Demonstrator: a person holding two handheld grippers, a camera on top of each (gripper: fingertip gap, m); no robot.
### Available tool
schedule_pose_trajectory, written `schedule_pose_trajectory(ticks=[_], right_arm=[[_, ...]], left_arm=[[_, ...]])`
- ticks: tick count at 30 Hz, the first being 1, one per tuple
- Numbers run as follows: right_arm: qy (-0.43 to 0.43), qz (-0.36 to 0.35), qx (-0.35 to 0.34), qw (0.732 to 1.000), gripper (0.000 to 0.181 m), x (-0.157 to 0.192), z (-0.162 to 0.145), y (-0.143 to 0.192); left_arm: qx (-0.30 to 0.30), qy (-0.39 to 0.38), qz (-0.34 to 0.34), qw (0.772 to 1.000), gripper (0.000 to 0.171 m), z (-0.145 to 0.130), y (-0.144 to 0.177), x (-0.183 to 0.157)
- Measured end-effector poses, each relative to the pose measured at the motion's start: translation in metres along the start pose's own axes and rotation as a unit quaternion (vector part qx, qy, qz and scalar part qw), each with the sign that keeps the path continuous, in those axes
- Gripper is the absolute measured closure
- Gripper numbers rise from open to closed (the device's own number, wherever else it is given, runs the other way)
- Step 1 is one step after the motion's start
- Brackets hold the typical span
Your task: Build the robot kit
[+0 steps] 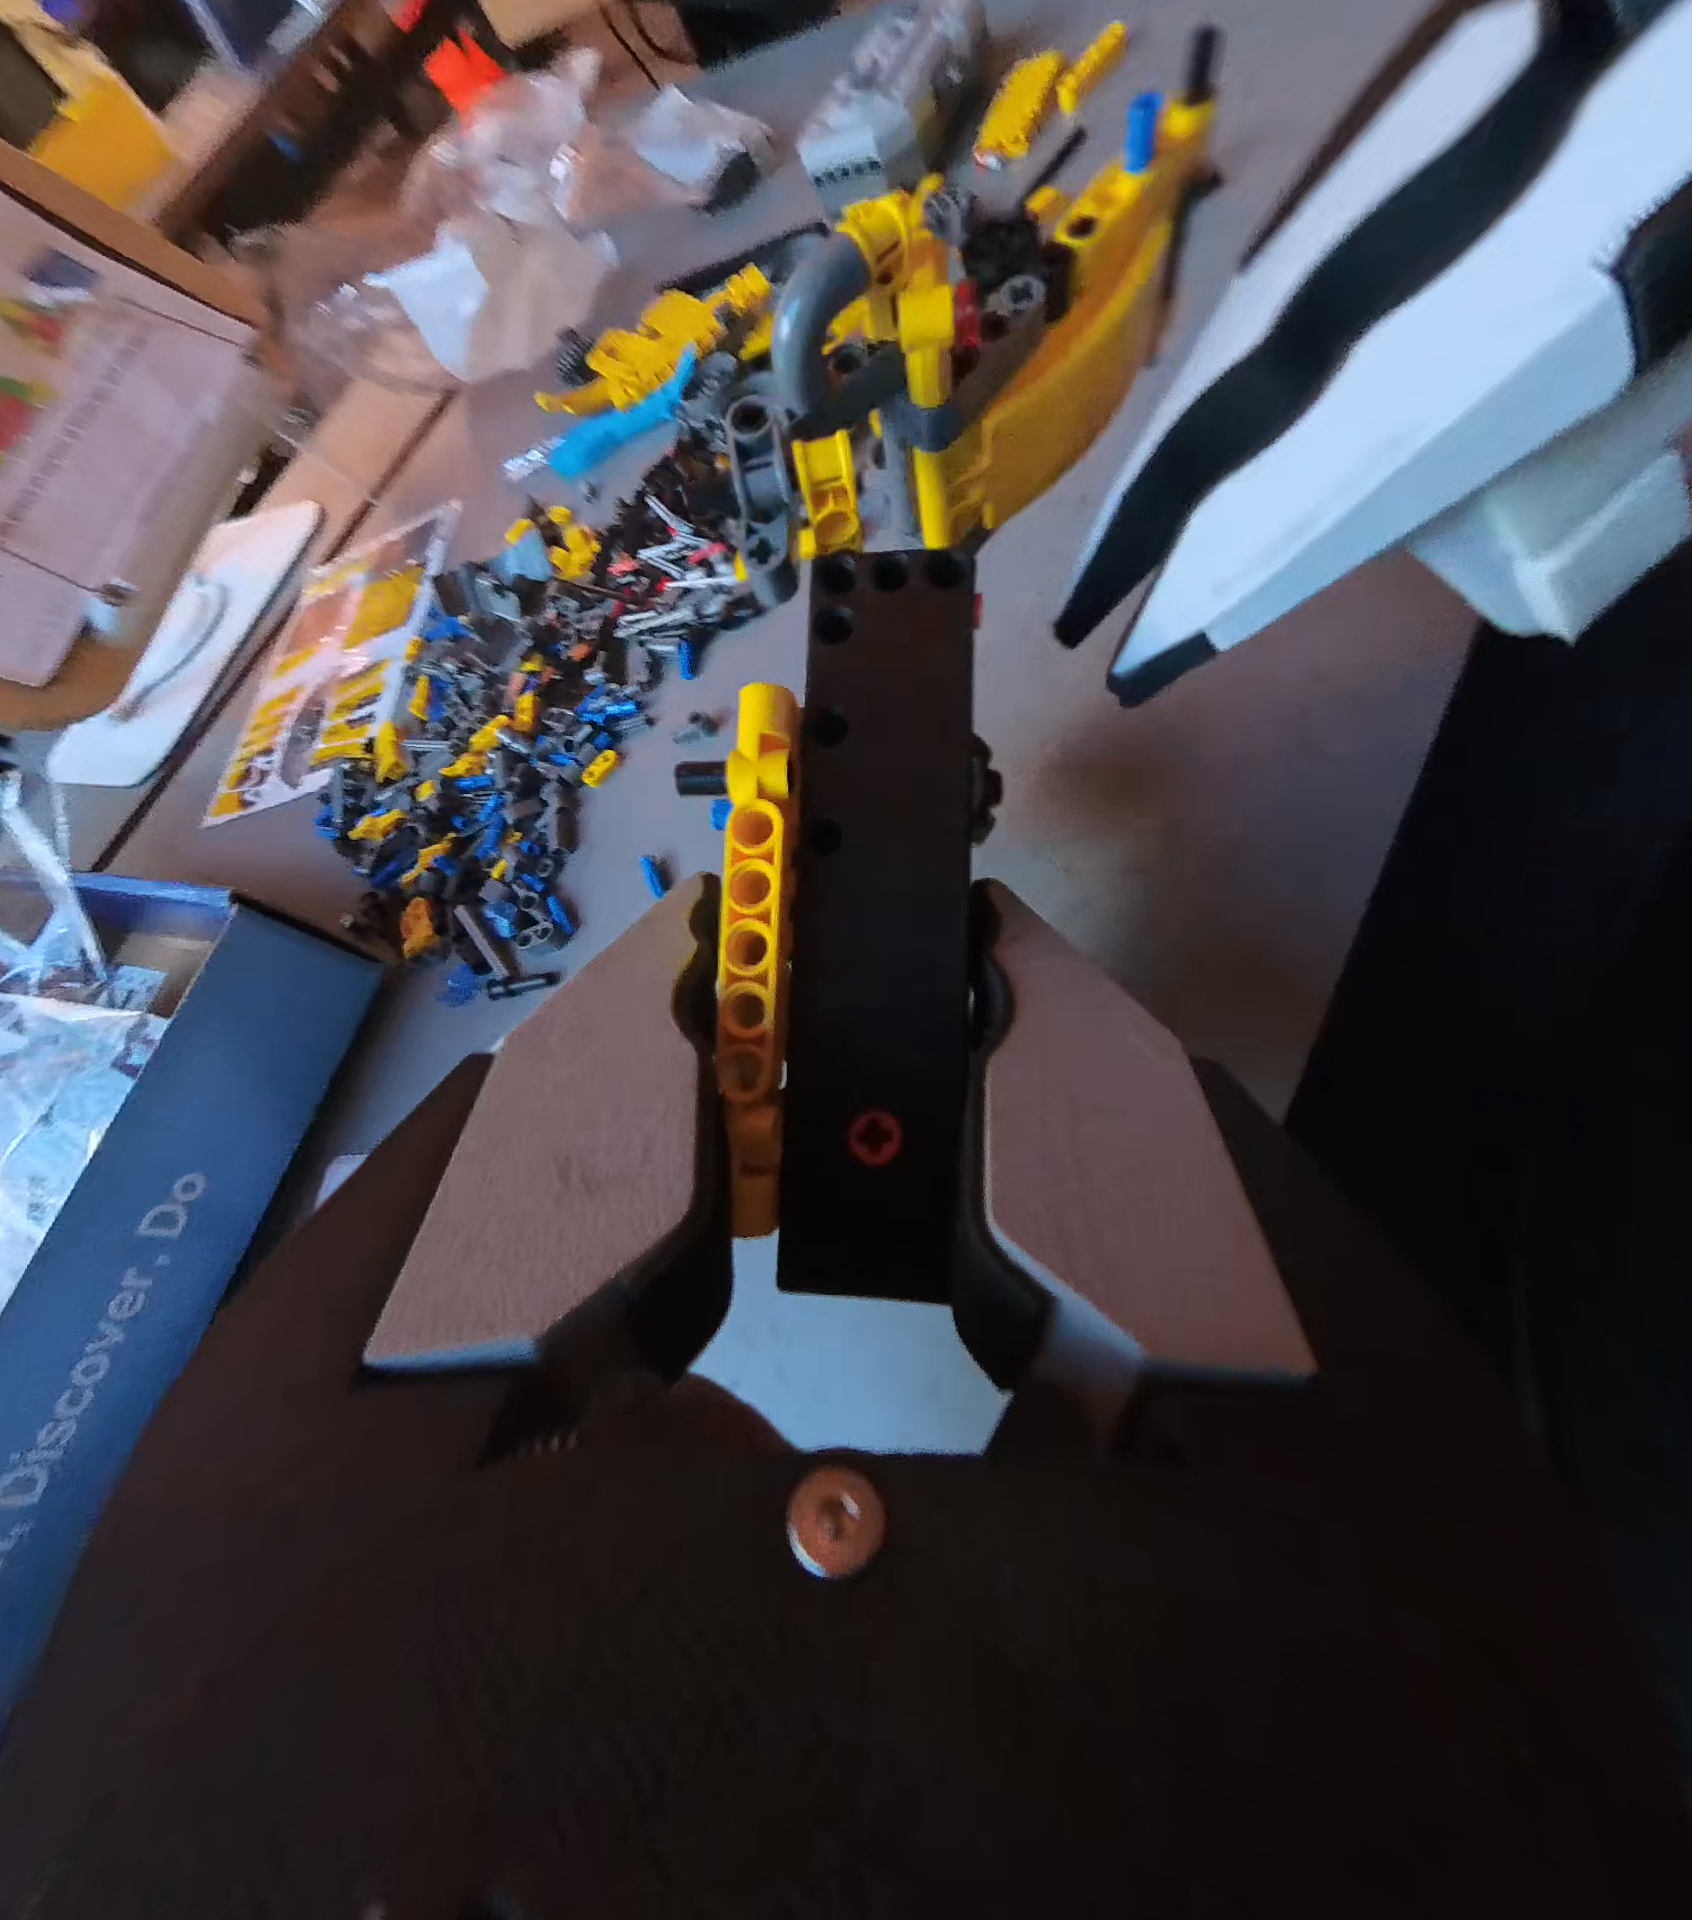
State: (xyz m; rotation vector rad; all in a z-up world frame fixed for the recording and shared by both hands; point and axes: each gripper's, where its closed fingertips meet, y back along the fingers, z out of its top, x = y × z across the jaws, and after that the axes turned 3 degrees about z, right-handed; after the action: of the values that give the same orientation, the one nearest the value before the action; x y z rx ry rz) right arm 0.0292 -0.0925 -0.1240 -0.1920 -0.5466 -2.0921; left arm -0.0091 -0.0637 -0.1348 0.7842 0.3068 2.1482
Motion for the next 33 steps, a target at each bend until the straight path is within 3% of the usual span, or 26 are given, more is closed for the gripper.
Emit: schedule_pose_trajectory(ticks=[4, 10, 15, 18, 21, 25, 29, 32, 33], right_arm=[[-0.008, 0.01, -0.091, 0.996, 0.151, 0.009, 0.004, 0.003], [0.039, 0.011, -0.138, 0.99, 0.153, 0.018, 0.034, 0.015], [0.064, 0.027, -0.108, 0.992, 0.155, 0.022, 0.031, 0.014], [0.03, 0.062, -0.112, 0.991, 0.16, 0.026, 0.033, 0.016], [0.005, 0.074, -0.122, 0.99, 0.181, 0.02, 0.039, 0.016], [0.018, 0.065, -0.123, 0.99, 0.175, 0.018, 0.046, 0.013], [0.101, 0.028, -0.094, 0.99, 0.173, 0.018, 0.044, 0.008], [0.159, 0.006, -0.073, 0.985, 0.164, 0.021, 0.044, 0.005], [0.166, 0.018, -0.068, 0.984, 0.152, 0.026, 0.044, 0.003]], left_arm=[[-0.052, 0.053, 0.022, 0.997, 0.128, 0.003, 0.009, -0.002], [-0.132, 0.168, -0.037, 0.976, 0.128, 0.015, 0.02, -0.023], [-0.165, 0.217, -0.076, 0.959, 0.128, 0.018, 0.022, -0.03], [-0.174, 0.239, -0.084, 0.952, 0.128, 0.018, 0.021, -0.03], [-0.177, 0.28, -0.094, 0.939, 0.128, 0.018, 0.018, -0.03], [-0.184, 0.294, -0.1, 0.933, 0.128, 0.019, 0.018, -0.032], [-0.184, 0.315, -0.101, 0.925, 0.128, 0.018, 0.017, -0.031], [-0.184, 0.335, -0.095, 0.919, 0.128, 0.017, 0.015, -0.03], [-0.184, 0.34, -0.096, 0.917, 0.128, 0.017, 0.015, -0.031]])
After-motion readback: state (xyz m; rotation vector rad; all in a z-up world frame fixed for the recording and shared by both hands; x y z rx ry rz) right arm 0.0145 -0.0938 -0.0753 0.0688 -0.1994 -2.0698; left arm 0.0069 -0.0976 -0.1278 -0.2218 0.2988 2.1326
